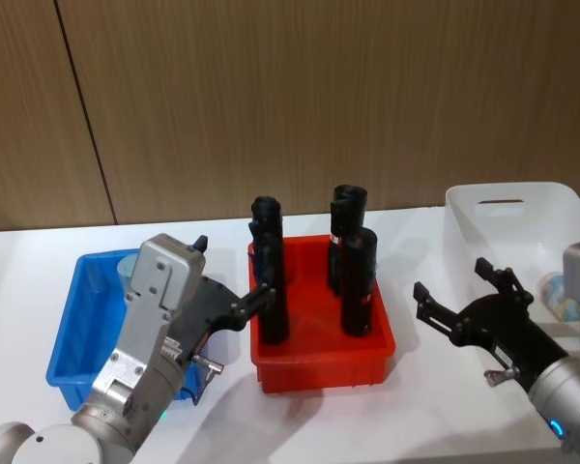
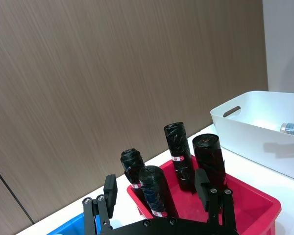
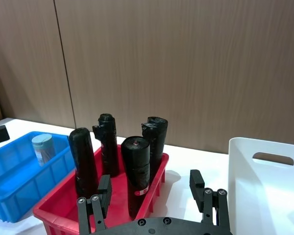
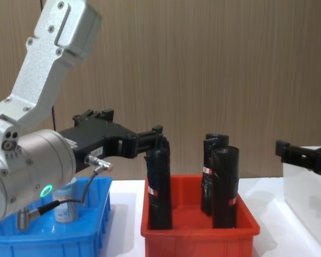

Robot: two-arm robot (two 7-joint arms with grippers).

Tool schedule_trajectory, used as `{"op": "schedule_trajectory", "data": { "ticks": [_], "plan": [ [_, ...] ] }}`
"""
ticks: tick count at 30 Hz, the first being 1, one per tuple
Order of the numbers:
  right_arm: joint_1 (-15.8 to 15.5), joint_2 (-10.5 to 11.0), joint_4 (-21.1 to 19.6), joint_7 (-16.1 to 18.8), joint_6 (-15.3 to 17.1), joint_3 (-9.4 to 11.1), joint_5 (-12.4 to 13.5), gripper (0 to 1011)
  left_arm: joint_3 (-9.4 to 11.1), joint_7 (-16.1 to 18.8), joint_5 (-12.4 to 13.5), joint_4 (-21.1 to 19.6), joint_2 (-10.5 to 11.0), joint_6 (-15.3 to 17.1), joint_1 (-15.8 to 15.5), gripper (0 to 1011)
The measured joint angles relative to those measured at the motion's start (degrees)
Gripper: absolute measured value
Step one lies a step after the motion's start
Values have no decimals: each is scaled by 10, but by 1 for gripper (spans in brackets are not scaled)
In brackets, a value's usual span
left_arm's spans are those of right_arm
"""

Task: Pick the cotton swabs from the blue box and place them into the white box.

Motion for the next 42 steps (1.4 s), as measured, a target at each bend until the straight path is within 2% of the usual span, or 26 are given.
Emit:
{"op": "schedule_trajectory", "data": {
  "ticks": [12,19,21,22,28,42],
  "plan": [
    [61,-14,76,73,5,3,4,1001,0,0,0,0,0,0,0,1000],
    [113,-28,143,123,7,3,7,1002,0,0,0,0,0,0,0,1000],
    [118,-30,149,129,7,3,7,1002,0,0,0,0,0,0,0,1000],
    [135,-34,171,142,6,3,8,1002,0,0,0,0,0,0,0,1000],
    [174,-45,223,178,2,1,9,1002,0,0,0,0,0,0,0,1000],
    [254,-68,336,247,-16,-5,7,1001,0,0,0,0,0,0,0,1000]
  ]
}}
